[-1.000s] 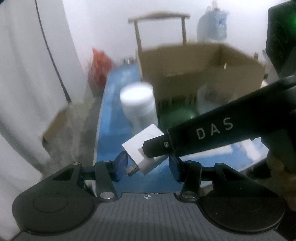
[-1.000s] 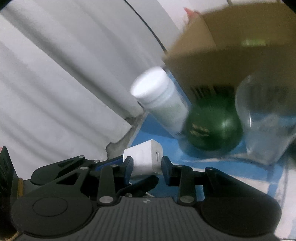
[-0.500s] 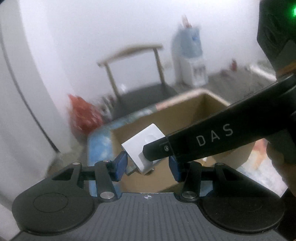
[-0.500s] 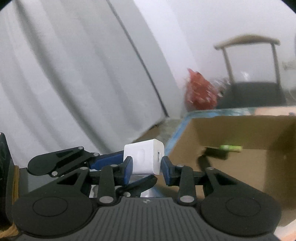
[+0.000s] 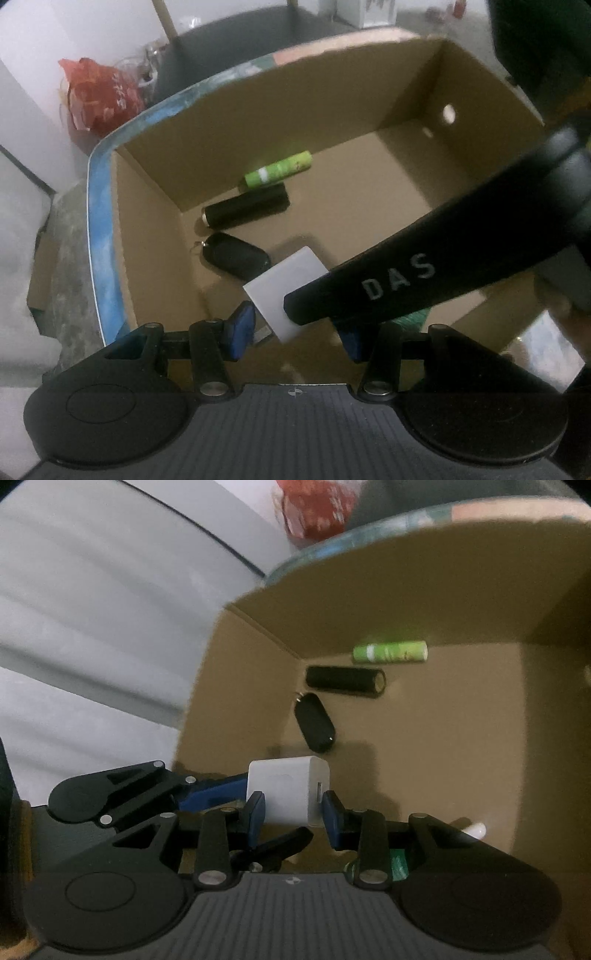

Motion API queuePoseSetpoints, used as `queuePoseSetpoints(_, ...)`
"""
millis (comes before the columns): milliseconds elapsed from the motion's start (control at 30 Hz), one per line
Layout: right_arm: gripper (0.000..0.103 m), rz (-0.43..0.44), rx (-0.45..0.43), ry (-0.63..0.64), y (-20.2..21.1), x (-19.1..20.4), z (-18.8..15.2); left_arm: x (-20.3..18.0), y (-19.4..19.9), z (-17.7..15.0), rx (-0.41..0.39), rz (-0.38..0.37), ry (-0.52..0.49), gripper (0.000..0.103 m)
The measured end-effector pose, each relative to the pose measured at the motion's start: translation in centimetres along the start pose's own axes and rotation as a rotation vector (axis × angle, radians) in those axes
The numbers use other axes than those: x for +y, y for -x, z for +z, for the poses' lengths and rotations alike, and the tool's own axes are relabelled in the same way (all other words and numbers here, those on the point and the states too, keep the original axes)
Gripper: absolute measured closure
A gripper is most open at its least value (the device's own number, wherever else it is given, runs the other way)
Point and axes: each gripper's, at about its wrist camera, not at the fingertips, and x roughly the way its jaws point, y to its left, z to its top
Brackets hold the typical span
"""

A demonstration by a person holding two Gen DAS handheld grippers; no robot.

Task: Organize rigid objects
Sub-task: 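Carry the white charger into the box and open the right gripper, then grasp the lying dropper bottle inside the box with the right gripper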

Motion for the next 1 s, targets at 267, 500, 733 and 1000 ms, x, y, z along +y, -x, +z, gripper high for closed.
queuePoseSetpoints(267,0.066,-0.021,0.064,0.003,-1.4,-0.2,1.2,-0.3,0.3,0.2,-0.03,0.032,-0.038,0.053)
queuePoseSetpoints(500,0.066,-0.185,0.032,0.116,4.1,1.1,0.9,-0.1,1.9,0.0,-0.105,-0.043,-0.026,0.053)
queuePoseSetpoints(733,0.065,-0.304,0.155,-0.013,4.7,-1.2,1.0,-0.7,1.5,0.2,-0.119,-0.149,-0.031,0.054)
queuePoseSetpoints(1000,0.065,-0.307,0.205,-0.177,1.7,-4.4,1.8,-0.3,2.1,-0.7,-0.121,-0.151,-0.02,0.054)
